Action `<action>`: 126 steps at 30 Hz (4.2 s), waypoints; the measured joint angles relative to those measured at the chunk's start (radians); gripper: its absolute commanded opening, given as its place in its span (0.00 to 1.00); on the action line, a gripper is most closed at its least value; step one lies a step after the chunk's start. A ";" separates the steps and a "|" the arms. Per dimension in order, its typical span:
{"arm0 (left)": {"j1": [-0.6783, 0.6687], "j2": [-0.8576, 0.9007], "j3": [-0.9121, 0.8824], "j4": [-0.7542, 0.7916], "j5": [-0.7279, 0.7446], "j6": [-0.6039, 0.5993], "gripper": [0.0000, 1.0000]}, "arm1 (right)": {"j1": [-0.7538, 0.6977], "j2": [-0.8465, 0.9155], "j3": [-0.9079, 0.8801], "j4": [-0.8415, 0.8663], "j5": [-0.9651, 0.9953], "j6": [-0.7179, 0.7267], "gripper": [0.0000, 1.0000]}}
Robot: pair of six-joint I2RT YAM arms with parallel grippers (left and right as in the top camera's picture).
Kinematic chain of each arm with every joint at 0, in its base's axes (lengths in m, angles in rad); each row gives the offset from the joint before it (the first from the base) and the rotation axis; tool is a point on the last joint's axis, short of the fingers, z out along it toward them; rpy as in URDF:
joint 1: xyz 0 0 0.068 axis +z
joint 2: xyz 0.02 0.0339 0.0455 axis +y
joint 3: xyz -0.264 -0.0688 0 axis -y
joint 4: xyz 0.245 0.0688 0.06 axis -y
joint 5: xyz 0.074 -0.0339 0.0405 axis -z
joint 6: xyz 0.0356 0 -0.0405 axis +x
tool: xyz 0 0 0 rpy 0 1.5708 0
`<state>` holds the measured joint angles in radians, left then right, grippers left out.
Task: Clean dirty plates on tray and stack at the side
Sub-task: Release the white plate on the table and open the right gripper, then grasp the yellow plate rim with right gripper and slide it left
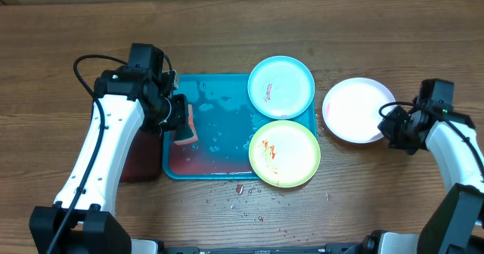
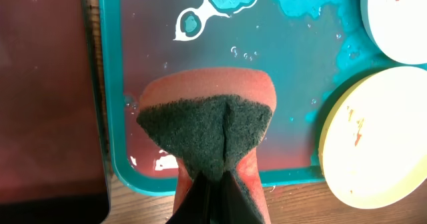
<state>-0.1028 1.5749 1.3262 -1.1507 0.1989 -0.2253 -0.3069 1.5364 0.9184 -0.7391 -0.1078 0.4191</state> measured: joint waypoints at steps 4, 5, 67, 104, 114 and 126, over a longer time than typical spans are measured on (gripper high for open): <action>0.000 0.000 0.000 0.000 0.000 0.000 0.04 | 0.000 0.004 -0.025 0.042 0.008 -0.002 0.22; 0.000 0.000 0.000 0.000 0.000 0.000 0.04 | 0.000 0.006 -0.025 0.045 0.010 -0.003 0.28; 0.000 0.000 0.000 0.022 0.000 0.000 0.04 | 0.433 0.021 0.035 -0.220 -0.151 -0.158 0.49; 0.000 0.000 0.000 0.022 -0.001 0.000 0.04 | 0.488 0.021 -0.085 -0.074 -0.205 -0.145 0.04; 0.000 0.000 0.000 0.028 -0.001 0.000 0.04 | 0.738 0.021 -0.036 0.009 -0.183 0.050 0.04; 0.000 0.000 0.000 0.030 -0.001 0.000 0.04 | 0.974 0.122 -0.013 0.331 -0.027 0.415 0.04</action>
<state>-0.1028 1.5753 1.3262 -1.1206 0.1982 -0.2253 0.6674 1.6581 0.9051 -0.4084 -0.1349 0.8345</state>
